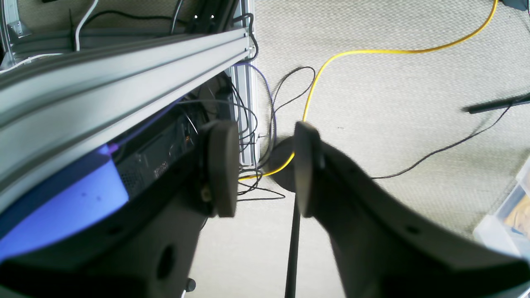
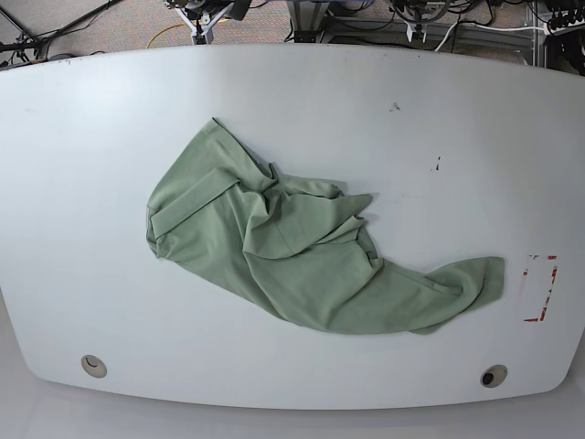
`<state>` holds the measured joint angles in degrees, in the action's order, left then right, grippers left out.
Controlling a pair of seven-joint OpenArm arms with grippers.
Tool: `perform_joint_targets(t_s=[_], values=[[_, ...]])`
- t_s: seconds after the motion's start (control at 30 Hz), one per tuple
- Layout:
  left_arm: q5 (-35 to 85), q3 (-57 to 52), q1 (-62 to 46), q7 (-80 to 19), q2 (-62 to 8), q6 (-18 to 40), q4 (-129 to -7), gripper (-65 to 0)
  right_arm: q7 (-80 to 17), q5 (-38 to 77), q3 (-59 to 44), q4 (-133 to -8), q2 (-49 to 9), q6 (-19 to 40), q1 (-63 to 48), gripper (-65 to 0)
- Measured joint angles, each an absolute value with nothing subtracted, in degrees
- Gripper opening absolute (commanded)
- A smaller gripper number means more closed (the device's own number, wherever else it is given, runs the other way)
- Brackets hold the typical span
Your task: Fold the T-shirt properly
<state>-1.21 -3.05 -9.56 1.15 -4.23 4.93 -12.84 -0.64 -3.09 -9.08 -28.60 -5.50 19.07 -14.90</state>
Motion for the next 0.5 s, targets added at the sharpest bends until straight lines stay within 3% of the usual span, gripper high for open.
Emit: perform_joint_targets(t_s=[0.33,0.5], values=[[-1.02,-2.72,-8.99,2.39,-4.62,4.93,-15.18,-47.3,-0.40,-3.05,-9.32,-29.65,-5.39,19.11,-15.20,-43.6],[-1.23,-3.81,-8.27,1.37,-4.21,4.51,-10.52,-47.4,-0.62,-3.01,-8.84,-27.27,-5.58,19.07,-14.55,-43.6]])
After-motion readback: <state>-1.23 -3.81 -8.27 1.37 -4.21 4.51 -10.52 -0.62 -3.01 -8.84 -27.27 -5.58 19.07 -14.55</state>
